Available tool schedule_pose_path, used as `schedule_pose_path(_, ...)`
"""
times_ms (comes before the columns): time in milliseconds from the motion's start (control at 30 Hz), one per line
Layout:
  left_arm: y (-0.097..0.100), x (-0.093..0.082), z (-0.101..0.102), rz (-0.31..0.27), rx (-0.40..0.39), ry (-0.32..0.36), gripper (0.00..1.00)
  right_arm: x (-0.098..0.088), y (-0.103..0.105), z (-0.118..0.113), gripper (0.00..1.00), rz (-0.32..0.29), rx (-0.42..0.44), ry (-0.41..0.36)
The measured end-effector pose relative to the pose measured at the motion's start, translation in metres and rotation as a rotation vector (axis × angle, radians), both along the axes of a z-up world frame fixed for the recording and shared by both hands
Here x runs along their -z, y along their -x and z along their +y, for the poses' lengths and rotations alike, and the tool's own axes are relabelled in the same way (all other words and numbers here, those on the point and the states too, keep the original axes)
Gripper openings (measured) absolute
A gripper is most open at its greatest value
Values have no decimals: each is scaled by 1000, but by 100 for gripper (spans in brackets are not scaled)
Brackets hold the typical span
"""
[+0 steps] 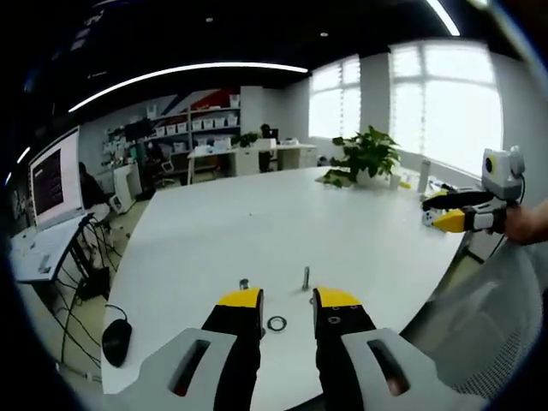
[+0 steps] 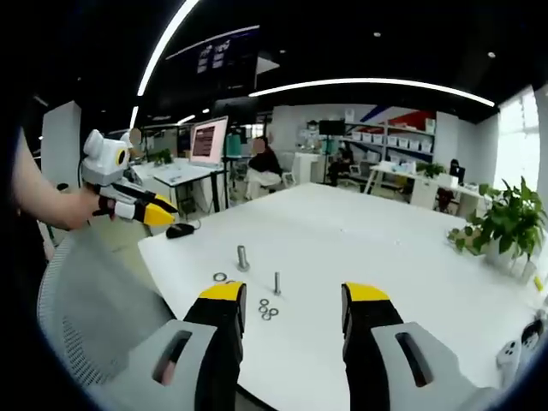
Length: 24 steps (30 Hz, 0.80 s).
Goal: Place the washer onto the threaded stud by aligning its center hole with the stud, sliding it down to the base, and recovering from edge contact or off-axis alignment until the washer reaches the visible bottom stop.
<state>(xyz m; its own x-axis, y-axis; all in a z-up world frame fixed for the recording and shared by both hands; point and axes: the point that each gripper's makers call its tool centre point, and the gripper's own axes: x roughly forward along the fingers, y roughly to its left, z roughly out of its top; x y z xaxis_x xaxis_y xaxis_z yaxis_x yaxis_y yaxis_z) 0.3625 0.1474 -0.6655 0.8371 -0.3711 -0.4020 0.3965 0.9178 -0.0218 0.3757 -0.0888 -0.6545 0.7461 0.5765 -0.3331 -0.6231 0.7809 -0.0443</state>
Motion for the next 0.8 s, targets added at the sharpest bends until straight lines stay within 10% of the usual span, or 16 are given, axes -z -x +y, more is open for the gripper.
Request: schedule_pose_path(800, -2, 0, 3, 6, -13, -1, 21, 8, 1, 2, 45, 30, -14, 29)
